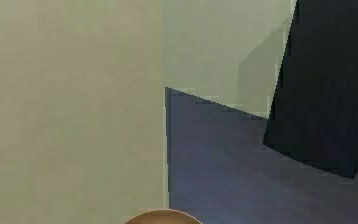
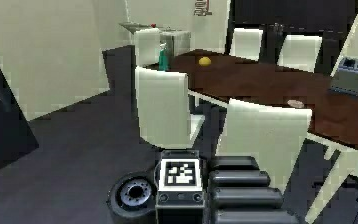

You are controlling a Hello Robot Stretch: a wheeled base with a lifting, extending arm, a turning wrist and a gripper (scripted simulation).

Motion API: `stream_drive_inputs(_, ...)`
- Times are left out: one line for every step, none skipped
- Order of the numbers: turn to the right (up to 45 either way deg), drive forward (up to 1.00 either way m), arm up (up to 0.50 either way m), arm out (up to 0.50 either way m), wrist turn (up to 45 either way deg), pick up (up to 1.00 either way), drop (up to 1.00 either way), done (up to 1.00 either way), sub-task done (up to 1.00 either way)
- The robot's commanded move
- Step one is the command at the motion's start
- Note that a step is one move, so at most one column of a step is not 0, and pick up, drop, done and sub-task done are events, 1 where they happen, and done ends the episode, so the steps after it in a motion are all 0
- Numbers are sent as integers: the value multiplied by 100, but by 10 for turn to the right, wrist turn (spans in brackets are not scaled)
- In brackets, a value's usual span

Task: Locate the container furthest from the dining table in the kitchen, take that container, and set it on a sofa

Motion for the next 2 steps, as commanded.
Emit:
stream_drive_inputs(360, 0, 0, 0, 0, 0, 0, 0, 0)
stream_drive_inputs(0, 70, 0, 0, 0, 0, 0, 0, 0)
